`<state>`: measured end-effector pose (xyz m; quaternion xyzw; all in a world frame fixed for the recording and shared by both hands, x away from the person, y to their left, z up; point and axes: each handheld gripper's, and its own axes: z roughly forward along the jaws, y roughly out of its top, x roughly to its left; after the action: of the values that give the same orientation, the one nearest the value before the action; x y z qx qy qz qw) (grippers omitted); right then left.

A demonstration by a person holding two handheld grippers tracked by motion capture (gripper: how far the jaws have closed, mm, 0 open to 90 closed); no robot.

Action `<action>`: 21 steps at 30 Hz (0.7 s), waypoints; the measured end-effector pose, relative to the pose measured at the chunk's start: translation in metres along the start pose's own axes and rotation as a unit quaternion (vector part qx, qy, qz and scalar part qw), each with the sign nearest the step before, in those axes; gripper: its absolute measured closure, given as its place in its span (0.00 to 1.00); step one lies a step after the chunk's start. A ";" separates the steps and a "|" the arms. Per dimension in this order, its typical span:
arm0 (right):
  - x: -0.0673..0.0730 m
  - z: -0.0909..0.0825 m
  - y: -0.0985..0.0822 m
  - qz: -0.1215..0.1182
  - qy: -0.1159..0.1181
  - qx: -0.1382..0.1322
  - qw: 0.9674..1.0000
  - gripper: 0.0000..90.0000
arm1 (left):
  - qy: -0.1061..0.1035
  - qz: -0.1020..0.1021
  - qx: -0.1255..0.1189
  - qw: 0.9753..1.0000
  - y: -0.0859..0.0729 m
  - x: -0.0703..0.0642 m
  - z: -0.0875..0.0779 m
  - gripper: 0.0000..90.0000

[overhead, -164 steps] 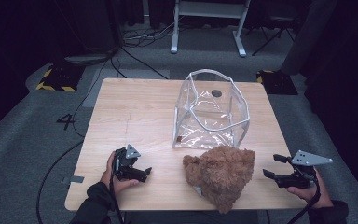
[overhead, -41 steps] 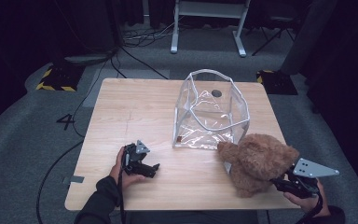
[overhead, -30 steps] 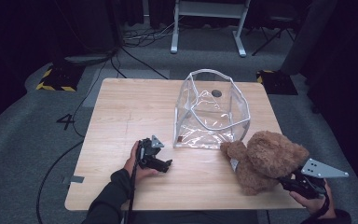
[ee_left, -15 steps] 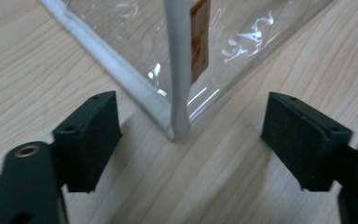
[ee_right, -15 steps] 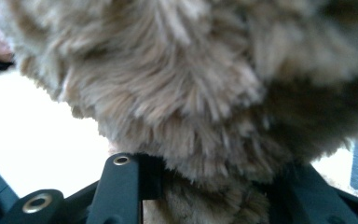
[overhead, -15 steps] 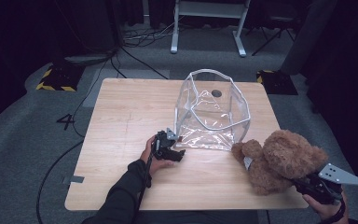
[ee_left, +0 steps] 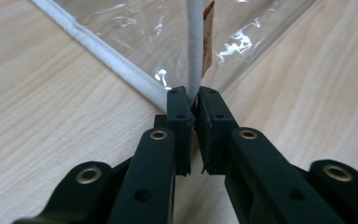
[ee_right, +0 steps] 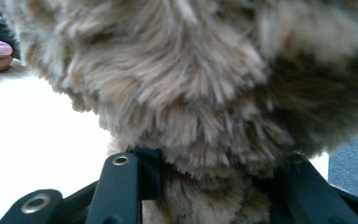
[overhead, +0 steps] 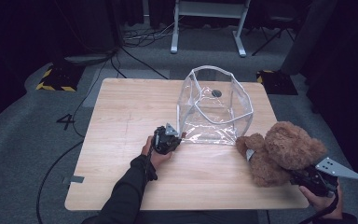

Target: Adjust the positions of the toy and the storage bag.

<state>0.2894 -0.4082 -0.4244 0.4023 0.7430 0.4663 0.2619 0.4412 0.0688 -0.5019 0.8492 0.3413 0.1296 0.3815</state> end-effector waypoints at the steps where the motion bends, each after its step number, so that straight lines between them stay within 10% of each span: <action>1: 0.000 0.000 0.000 0.000 0.000 0.000 1.000 0.67 | 0.000 0.000 0.000 1.000 0.000 0.000 0.000 0.94; 21: -0.002 -0.004 0.000 0.007 0.002 -0.005 1.000 0.67 | 0.009 0.009 0.019 1.000 -0.017 0.016 -0.026 0.96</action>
<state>0.2871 -0.4115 -0.4223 0.4052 0.7384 0.4727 0.2590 0.4323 0.1022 -0.4981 0.8579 0.3396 0.1341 0.3614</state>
